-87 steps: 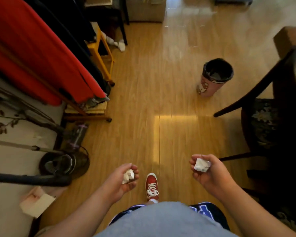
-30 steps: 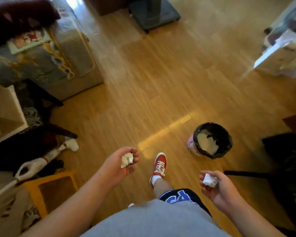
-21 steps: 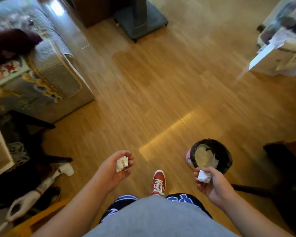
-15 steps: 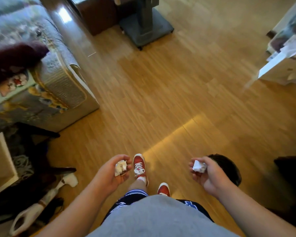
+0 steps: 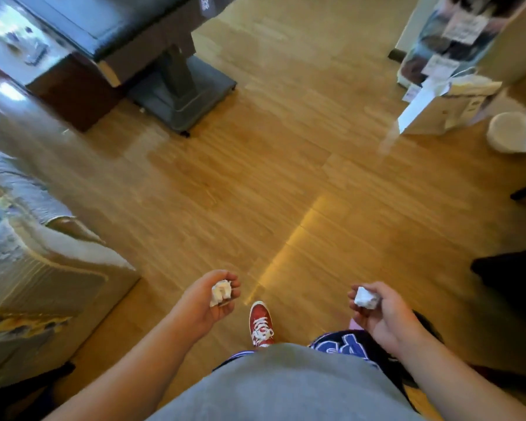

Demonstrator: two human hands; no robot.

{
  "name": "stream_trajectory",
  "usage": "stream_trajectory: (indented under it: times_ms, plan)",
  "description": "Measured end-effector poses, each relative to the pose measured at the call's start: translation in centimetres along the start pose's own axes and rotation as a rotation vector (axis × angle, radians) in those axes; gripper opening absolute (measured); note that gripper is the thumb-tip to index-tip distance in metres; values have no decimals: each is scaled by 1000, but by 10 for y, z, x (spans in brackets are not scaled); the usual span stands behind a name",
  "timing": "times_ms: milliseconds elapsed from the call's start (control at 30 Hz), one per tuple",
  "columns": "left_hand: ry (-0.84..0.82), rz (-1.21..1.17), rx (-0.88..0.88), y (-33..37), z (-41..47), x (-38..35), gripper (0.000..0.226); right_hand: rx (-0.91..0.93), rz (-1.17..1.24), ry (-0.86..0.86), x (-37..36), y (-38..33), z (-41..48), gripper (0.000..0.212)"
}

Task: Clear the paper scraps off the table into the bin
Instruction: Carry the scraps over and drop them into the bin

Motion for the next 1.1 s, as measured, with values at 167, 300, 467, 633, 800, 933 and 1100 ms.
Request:
stream_trajectory:
  times_ms: [167, 300, 467, 633, 800, 933, 1100]
  plan:
    - [-147, 223, 83, 34, 44, -115, 14, -1, 277, 160, 54, -19, 0, 19]
    - [-255, 367, 160, 29, 71, -213, 14, 11, 474, 249, 100, -30, -1, 18]
    - [-325, 498, 194, 20, 104, -330, 10, -44, 706, 336, 157, -55, 14, 24]
    - [-291, 532, 205, 28, 134, -410, 12, -59, 792, 303, 204, -116, 38, 16]
    - [-244, 528, 218, 47, 154, -463, 13, -15, 677, 319, 236, -197, 71, 15]
    - [-201, 519, 205, 65, 174, -502, 13, 53, 634, 290, 250, -272, 98, 19]
    - [-210, 536, 225, 85, 210, -574, 8, 135, 606, 276, 265, -364, 130, 20]
Point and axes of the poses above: each hand's wrist, its own z-axis towards the middle knuckle, its own x-axis out of the back of the hand, y = z × x, the point moved 5 cm from there along z, towards the middle knuckle, and after that the axes turned 9 degrees about -z, right-handed, at the moved point
